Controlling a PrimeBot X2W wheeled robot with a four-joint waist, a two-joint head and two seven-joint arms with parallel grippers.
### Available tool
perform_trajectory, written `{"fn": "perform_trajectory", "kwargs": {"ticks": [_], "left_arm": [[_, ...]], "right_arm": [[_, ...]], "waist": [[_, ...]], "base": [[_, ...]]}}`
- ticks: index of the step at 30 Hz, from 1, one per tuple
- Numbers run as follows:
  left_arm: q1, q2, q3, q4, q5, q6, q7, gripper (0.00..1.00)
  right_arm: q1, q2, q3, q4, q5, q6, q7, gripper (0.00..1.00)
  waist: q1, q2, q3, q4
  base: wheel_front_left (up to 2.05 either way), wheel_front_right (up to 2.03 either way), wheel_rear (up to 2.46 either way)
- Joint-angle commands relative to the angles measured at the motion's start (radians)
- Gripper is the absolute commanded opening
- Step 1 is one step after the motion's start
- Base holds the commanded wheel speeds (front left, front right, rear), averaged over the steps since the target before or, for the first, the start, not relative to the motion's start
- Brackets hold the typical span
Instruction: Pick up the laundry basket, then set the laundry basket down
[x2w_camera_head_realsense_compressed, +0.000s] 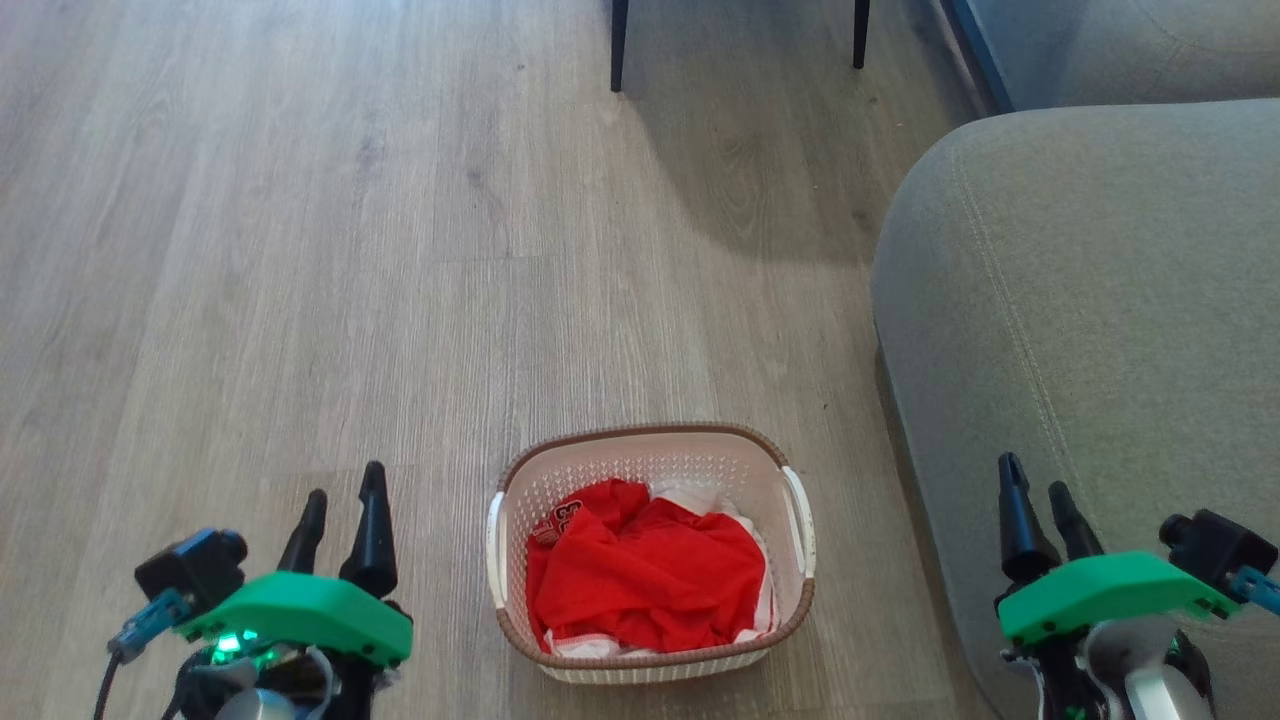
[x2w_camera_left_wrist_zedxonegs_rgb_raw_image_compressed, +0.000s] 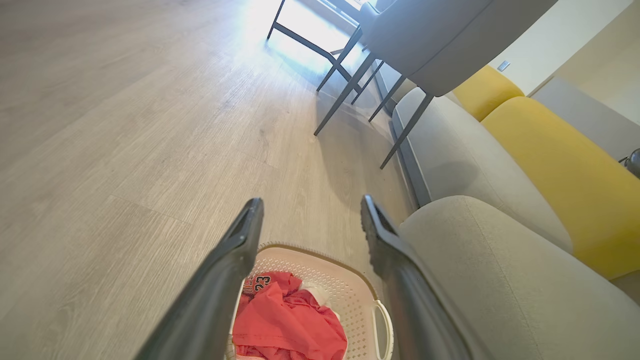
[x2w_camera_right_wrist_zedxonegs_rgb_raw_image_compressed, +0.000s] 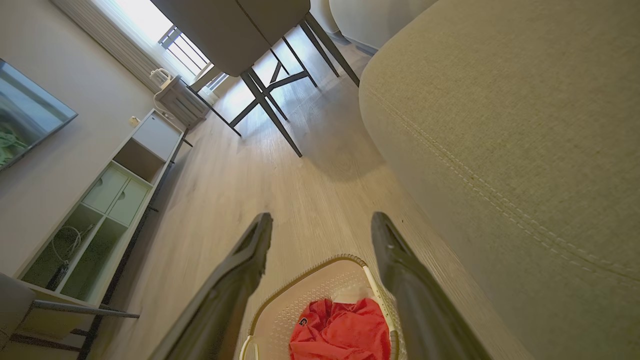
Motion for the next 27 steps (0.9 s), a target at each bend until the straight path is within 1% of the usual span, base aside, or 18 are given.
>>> {"fn": "perform_trajectory", "kwargs": {"ticks": [1, 16, 27], "left_arm": [[-0.032, 0.021, 0.011, -0.039, 0.034, 0.006, -0.015, 1.0], [-0.025, 0.031, -0.015, -0.054, 0.212, 0.041, -0.06, 1.0], [-0.015, 0.034, -0.024, -0.065, 0.33, 0.054, -0.089, 1.0]], "right_arm": [[-0.039, -0.012, 0.016, -0.041, -0.033, 0.002, -0.015, 1.0], [-0.039, -0.014, 0.043, -0.04, -0.216, 0.002, -0.059, 1.0], [-0.04, -0.016, 0.059, -0.042, -0.337, 0.002, -0.088, 1.0]], "waist": [[0.0, -0.0001, 0.0, 0.0], [0.0, -0.0001, 0.003, 0.0], [0.0, -0.0001, 0.004, 0.003]], "base": [[0.0, 0.0, 0.0], [0.0, 0.0, 0.0], [0.0, 0.0, 0.0]]}}
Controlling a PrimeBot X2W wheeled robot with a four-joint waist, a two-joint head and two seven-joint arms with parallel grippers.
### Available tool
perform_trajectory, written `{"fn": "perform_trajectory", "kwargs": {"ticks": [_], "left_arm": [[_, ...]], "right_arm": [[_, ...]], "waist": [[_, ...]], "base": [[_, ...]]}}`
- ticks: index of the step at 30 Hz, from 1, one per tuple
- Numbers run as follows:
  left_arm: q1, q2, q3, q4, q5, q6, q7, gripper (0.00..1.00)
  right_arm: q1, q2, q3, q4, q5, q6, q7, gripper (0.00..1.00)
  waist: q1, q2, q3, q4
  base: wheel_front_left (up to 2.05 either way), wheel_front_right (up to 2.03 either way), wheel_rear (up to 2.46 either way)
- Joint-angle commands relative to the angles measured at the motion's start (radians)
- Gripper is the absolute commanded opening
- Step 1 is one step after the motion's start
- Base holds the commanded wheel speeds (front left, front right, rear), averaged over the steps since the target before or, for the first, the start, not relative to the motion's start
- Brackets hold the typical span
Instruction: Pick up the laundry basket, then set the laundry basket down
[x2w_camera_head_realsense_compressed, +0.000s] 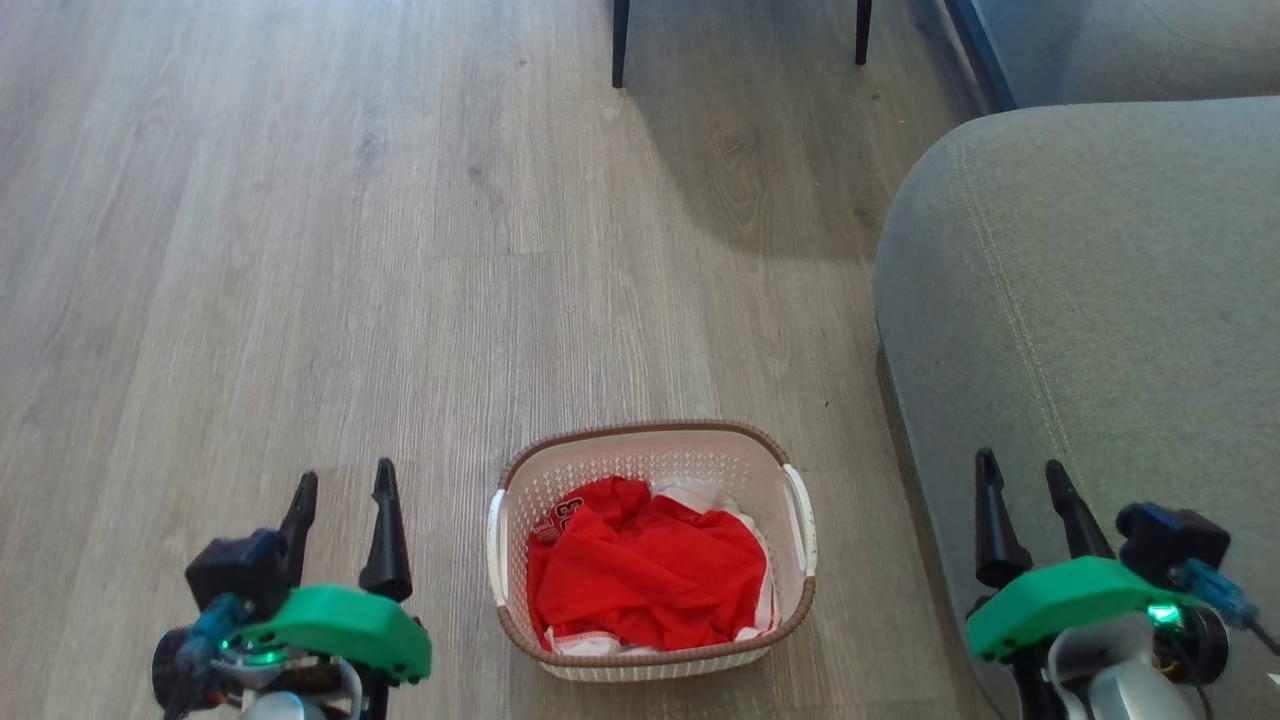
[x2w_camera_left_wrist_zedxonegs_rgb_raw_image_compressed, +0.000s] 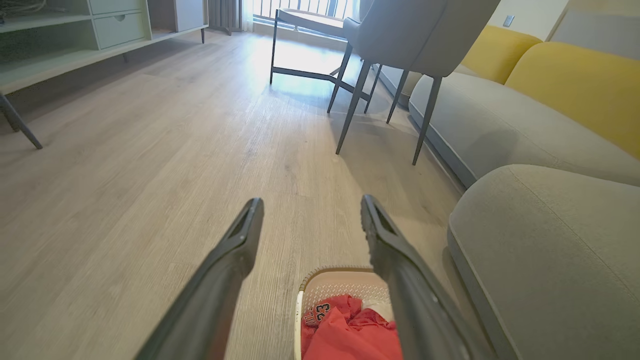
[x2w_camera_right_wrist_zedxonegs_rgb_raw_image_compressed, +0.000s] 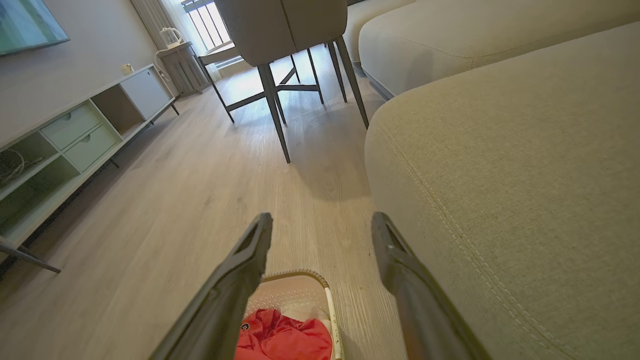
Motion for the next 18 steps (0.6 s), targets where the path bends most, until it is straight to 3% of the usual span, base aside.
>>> {"fn": "perform_trajectory", "kwargs": {"ticks": [1, 18], "left_arm": [[-0.027, 0.015, 0.018, -0.044, 0.036, 0.01, -0.018, 1.0], [-0.009, 0.011, 0.003, -0.059, 0.245, 0.025, -0.068, 1.0]], "right_arm": [[-0.04, -0.012, 0.025, -0.04, -0.035, 0.002, -0.018, 1.0], [-0.042, -0.014, 0.056, -0.045, -0.241, 0.002, -0.067, 1.0]], "waist": [[0.0, -0.0001, 0.0, 0.0], [0.0, -0.0001, 0.001, 0.002]], "base": [[0.0, 0.0, 0.0], [0.0, 0.0, 0.0]]}}
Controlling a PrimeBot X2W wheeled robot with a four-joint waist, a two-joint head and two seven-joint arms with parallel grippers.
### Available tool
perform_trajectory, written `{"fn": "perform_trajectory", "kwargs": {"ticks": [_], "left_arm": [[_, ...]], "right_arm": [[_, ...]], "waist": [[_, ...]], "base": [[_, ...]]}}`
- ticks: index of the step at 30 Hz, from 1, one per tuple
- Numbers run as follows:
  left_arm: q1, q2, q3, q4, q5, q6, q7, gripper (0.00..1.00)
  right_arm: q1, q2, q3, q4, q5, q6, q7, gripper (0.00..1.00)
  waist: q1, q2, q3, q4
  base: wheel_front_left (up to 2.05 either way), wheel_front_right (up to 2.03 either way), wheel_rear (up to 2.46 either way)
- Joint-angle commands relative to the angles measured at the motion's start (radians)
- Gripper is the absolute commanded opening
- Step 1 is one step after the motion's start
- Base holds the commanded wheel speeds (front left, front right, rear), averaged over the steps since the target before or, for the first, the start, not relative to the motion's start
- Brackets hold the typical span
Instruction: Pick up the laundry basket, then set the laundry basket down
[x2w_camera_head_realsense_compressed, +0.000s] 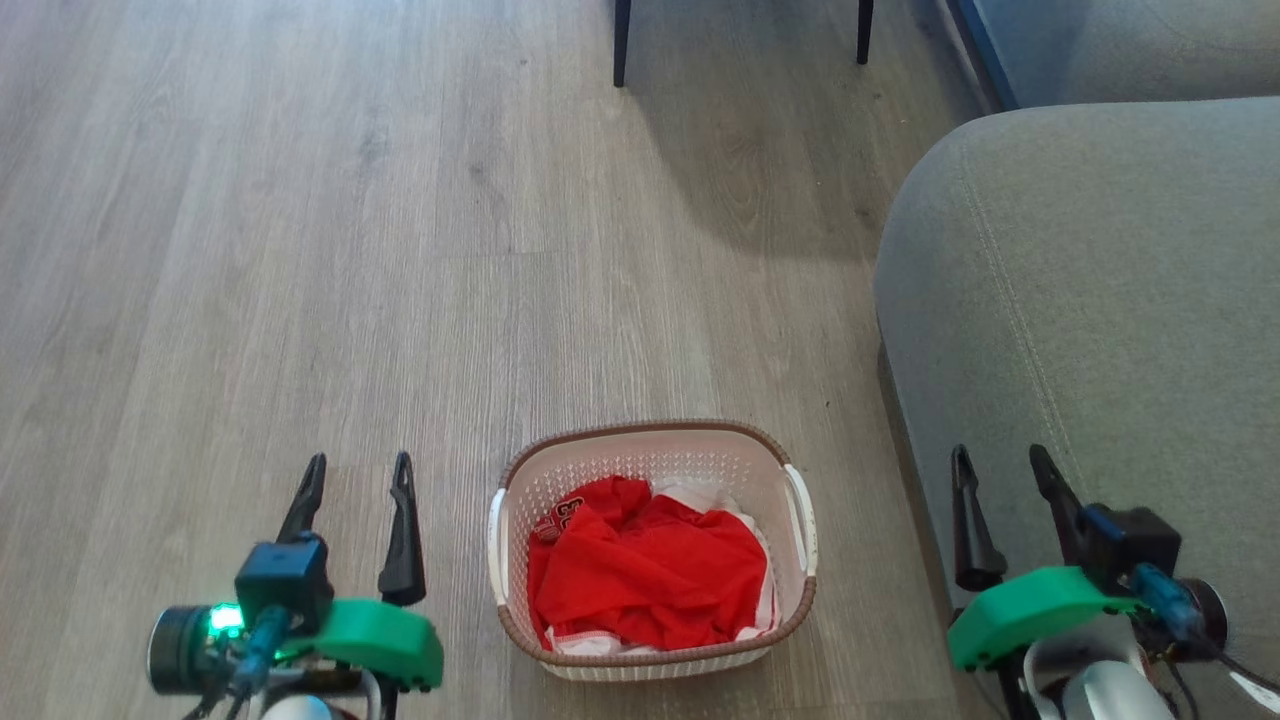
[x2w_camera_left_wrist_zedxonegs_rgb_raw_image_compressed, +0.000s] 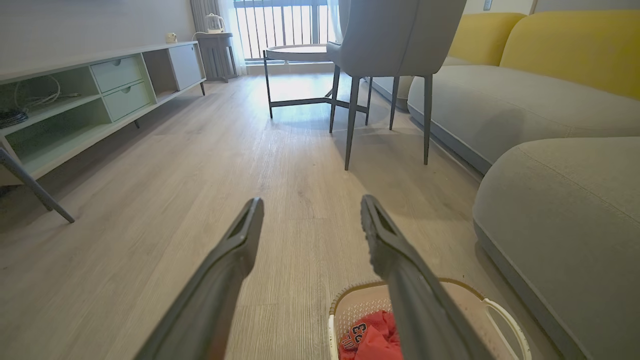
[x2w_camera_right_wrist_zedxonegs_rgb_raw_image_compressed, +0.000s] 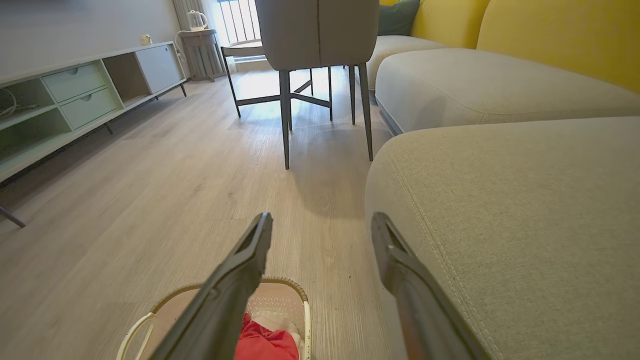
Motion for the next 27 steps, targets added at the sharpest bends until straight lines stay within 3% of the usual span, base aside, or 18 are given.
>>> {"fn": "perform_trajectory", "kwargs": {"ticks": [1, 7, 27], "left_arm": [[-0.013, 0.009, 0.023, -0.036, 0.036, 0.009, -0.017, 1.0], [-0.006, 0.003, 0.025, -0.025, 0.094, 0.008, -0.033, 1.0], [-0.005, -0.017, 0.051, 0.004, 0.099, -0.023, -0.033, 1.0]], "right_arm": [[-0.042, -0.013, 0.026, -0.04, -0.036, 0.002, -0.018, 1.0], [-0.042, -0.014, 0.033, -0.044, -0.101, 0.003, -0.034, 1.0], [-0.038, -0.014, 0.033, -0.029, -0.093, 0.003, -0.034, 1.0]], "waist": [[0.0, 0.0, 0.0, 0.0], [0.0, 0.0, 0.0, 0.002], [0.0, 0.0, -0.002, 0.005]], "base": [[0.0, 0.0, 0.0], [0.0, 0.0, 0.0], [0.0, 0.0, 0.0]]}}
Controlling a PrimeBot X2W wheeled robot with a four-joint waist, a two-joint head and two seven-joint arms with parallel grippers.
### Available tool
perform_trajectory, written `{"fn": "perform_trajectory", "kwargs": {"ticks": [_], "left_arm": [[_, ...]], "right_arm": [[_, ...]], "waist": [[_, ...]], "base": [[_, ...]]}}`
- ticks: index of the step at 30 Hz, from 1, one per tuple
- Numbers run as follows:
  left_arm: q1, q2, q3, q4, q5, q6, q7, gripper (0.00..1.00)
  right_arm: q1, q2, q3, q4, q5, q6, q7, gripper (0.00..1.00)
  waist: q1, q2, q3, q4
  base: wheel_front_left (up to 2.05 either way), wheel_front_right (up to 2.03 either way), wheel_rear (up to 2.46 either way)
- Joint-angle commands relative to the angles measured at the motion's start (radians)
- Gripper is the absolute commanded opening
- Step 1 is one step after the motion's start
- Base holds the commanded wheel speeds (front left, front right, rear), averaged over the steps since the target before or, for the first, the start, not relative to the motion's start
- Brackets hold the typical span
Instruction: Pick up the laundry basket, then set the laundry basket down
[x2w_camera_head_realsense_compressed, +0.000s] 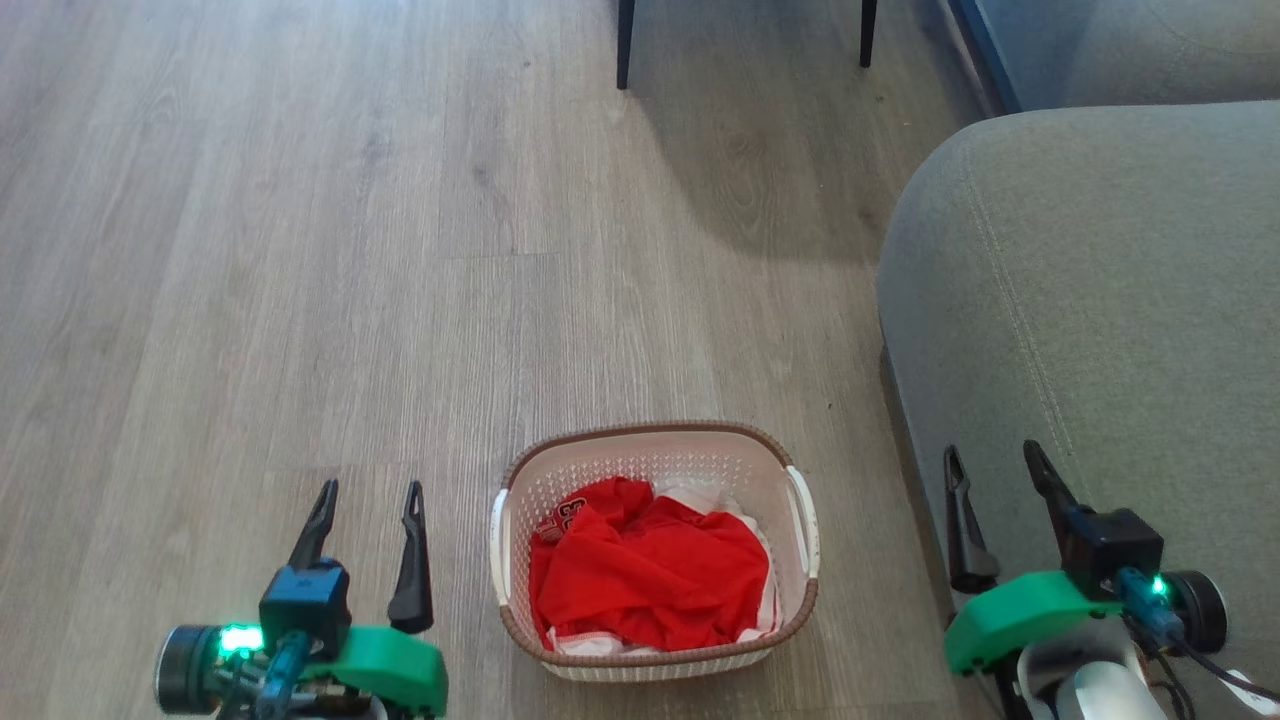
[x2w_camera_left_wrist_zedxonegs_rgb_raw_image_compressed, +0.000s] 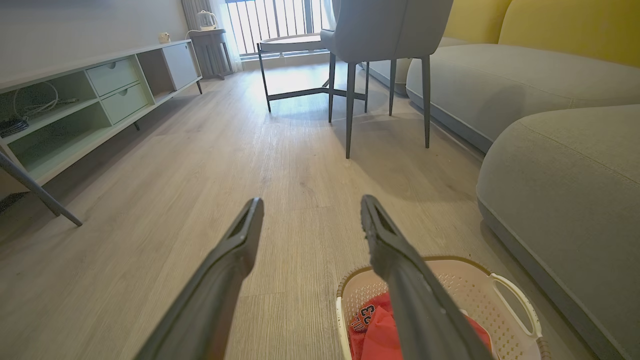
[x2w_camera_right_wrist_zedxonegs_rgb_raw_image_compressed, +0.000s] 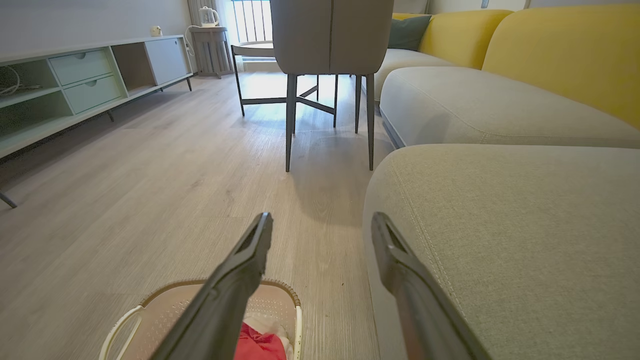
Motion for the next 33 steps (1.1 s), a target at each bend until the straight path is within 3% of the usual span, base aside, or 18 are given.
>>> {"fn": "perform_trajectory", "kwargs": {"ticks": [1, 16, 33], "left_arm": [[-0.039, -0.004, 0.041, -0.025, 0.008, -0.004, -0.009, 1.0], [-0.059, -0.018, 0.043, 0.003, 0.0, -0.007, -0.009, 1.0], [-0.326, -0.025, 0.027, 0.158, -0.061, -0.006, -0.009, 1.0]], "right_arm": [[-0.037, -0.013, 0.025, -0.027, 0.0, 0.003, -0.013, 1.0], [-0.059, -0.013, 0.032, 0.03, -0.01, 0.003, -0.013, 1.0], [-0.347, -0.013, 0.033, 0.162, -0.051, 0.003, -0.013, 1.0]], "waist": [[0.0, 0.0, 0.0, 0.001], [0.0, 0.0, 0.053, 0.007], [0.0, 0.0, 0.433, -0.011]], "base": [[0.0, 0.0, 0.0], [0.0, 0.0, 0.0], [0.0, 0.0, 0.0]]}}
